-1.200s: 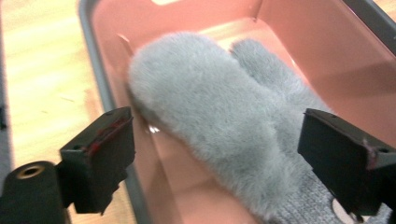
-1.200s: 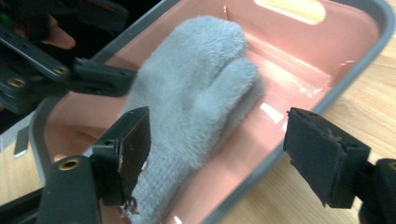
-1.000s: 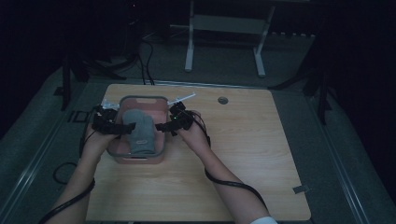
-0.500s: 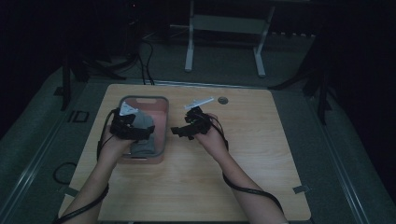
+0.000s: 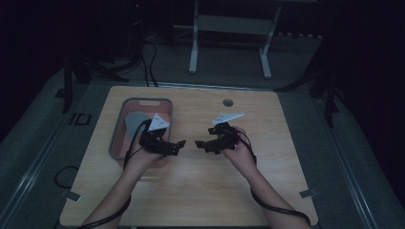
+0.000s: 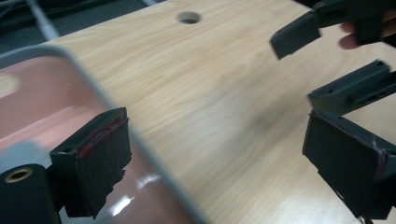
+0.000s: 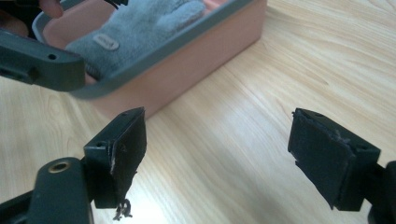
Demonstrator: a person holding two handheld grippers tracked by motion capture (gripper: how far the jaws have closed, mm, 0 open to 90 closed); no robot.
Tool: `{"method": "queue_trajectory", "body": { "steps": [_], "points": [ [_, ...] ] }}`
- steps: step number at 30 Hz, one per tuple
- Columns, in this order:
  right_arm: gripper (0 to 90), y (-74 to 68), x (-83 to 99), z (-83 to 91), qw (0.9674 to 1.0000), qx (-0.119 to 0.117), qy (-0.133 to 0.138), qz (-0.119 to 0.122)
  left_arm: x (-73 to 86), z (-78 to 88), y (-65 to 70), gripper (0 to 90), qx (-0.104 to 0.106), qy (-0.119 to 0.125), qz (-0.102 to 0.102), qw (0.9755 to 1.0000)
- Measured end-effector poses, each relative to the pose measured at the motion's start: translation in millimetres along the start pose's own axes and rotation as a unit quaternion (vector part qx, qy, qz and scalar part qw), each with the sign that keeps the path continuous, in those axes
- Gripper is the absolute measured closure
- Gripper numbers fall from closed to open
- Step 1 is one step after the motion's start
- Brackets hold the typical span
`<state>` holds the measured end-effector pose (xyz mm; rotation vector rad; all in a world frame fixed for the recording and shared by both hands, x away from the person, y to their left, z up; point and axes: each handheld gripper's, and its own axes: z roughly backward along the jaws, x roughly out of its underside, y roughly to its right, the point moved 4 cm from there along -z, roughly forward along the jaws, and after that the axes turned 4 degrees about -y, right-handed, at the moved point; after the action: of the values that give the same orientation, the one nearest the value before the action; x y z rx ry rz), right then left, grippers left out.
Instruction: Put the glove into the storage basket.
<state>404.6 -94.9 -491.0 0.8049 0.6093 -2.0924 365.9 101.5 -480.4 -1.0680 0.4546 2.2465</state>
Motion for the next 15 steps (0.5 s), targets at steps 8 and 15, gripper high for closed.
{"method": "queue_trajectory", "body": {
  "steps": [8,15],
  "points": [
    [18.6,9.2,31.5,20.8,0.9999,0.002,0.008,0.012,-3.7,-14.2,34.8,8.2,0.043,0.016,-0.023,0.9987],
    [17.6,20.8,63.0,39.6,0.9998,0.006,0.013,0.015,1.9,-32.4,58.6,8.2,0.072,0.023,-0.034,0.9966]
  ]
}}
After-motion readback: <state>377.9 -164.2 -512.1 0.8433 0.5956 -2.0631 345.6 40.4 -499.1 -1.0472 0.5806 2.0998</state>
